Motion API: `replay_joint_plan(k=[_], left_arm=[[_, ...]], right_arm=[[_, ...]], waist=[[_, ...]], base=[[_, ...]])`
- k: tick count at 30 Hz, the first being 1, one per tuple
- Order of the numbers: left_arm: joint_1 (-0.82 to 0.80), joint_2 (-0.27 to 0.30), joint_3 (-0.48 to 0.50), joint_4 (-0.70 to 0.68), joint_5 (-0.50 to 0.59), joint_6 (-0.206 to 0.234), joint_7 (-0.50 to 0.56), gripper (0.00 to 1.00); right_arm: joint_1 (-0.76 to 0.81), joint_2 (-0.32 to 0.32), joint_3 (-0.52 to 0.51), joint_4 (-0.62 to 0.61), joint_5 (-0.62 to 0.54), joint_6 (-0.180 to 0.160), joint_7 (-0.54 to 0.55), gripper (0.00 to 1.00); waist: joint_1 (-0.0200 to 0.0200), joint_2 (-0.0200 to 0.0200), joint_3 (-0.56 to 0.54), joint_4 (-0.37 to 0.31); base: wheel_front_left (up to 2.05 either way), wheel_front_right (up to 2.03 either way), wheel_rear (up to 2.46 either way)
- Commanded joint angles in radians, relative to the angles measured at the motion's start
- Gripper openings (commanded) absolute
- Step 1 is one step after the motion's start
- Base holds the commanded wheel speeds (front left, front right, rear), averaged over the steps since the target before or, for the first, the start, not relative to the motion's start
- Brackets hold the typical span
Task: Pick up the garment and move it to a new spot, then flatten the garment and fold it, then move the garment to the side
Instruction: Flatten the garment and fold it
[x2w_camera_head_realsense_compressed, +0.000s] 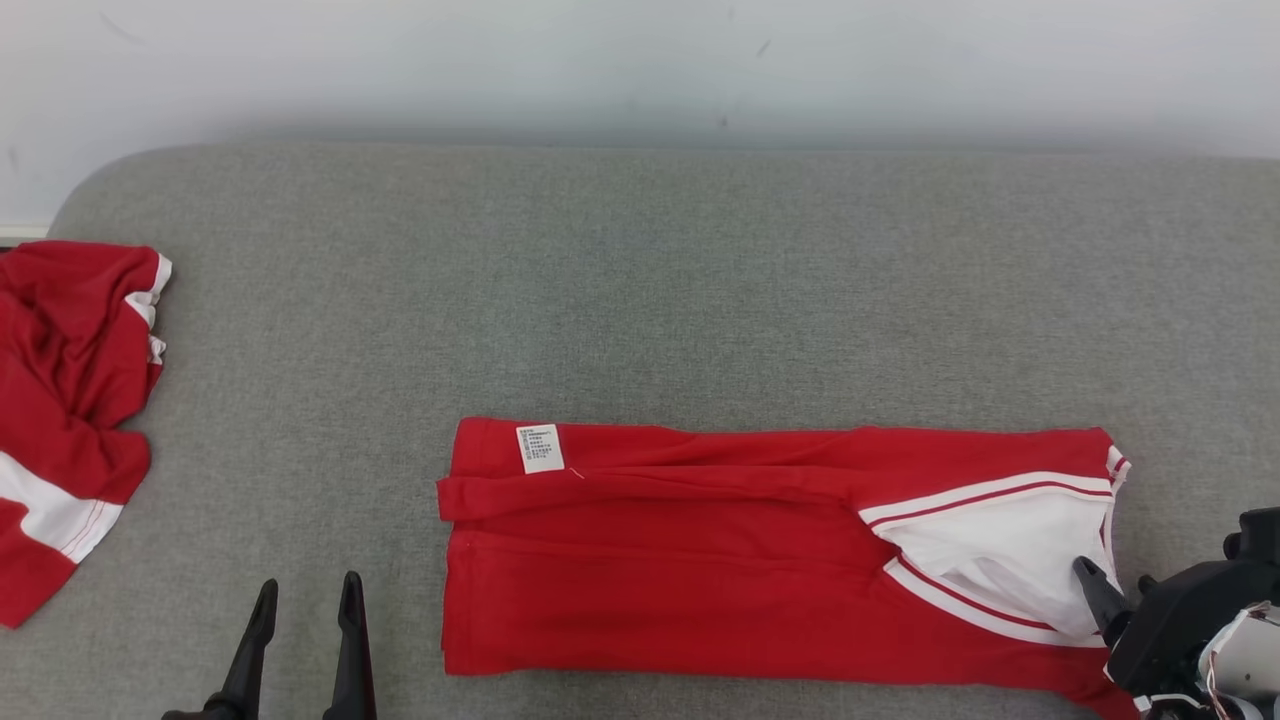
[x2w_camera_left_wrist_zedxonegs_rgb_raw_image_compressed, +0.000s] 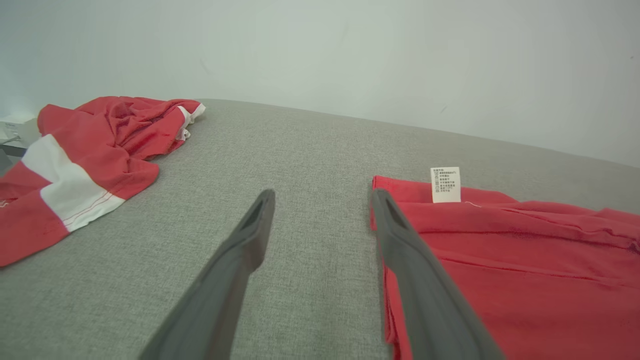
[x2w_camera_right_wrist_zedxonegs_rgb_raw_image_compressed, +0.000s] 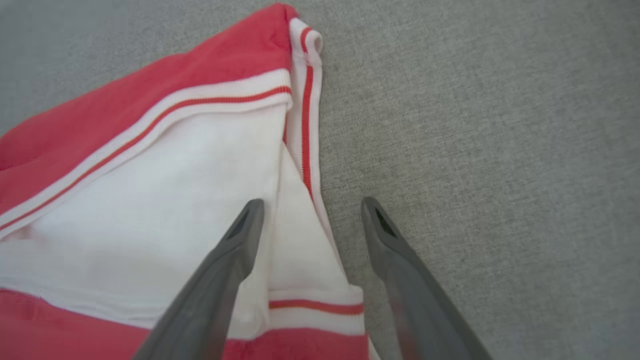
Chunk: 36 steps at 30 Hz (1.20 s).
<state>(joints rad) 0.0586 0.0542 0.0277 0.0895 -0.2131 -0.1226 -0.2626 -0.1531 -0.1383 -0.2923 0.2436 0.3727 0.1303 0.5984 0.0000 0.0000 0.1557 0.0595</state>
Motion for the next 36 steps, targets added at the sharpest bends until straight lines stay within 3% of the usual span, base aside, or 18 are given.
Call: replay_joint_plan(k=[1,13,14,16,17,18,24,36], left_arm=[[-0.003,-0.003,0.003,0.004,0.012,0.0,-0.003,1.0],[-0.025,-0.004,0.015,0.005,0.004,-0.005,-0.003,1.0],[-0.027,-0.004,0.016,0.006,0.002,-0.005,-0.003,1.0],[-0.031,-0.004,0.016,0.009,-0.001,-0.005,-0.003,1.0],[-0.033,-0.004,0.016,0.009,-0.003,-0.005,-0.003,1.0],[-0.032,-0.005,0.015,0.01,-0.005,-0.005,-0.003,1.0],[-0.026,-0.004,0.015,0.012,-0.012,-0.002,-0.003,1.0],[-0.025,-0.004,0.007,-0.002,-0.014,0.003,-0.003,1.0]], right_arm=[[-0.016,-0.01,0.003,0.023,-0.011,0.0,0.001,1.0],[-0.071,0.01,0.085,0.148,0.013,0.003,0.026,1.0],[-0.073,0.013,0.096,0.155,0.013,0.003,0.033,0.91],[-0.076,0.016,0.109,0.162,0.017,0.005,0.038,0.41],[-0.078,0.015,0.114,0.165,0.018,0.005,0.042,0.11],[-0.077,0.013,0.116,0.167,0.018,0.005,0.043,0.0],[-0.073,-0.017,0.076,0.154,-0.011,-0.001,0.007,0.0],[-0.118,-0.076,-0.159,0.095,-0.14,-0.001,-0.101,0.0]], waist=[[0.0,0.0,0.011,0.01],[0.0,0.0,0.048,0.029],[0.0,0.0,0.05,0.029],[0.0,0.0,0.052,0.03],[0.0,0.0,0.053,0.031],[0.0,0.0,0.053,0.032],[0.0,0.0,0.048,0.027],[0.0,0.0,0.046,-0.007]], base=[[0.0,0.0,0.0],[0.0,0.0,0.0],[0.0,0.0,0.0],[0.0,0.0,0.0],[0.0,0.0,0.0],[0.0,0.0,0.0],[0.0,0.0,0.0],[0.0,0.0,0.0]])
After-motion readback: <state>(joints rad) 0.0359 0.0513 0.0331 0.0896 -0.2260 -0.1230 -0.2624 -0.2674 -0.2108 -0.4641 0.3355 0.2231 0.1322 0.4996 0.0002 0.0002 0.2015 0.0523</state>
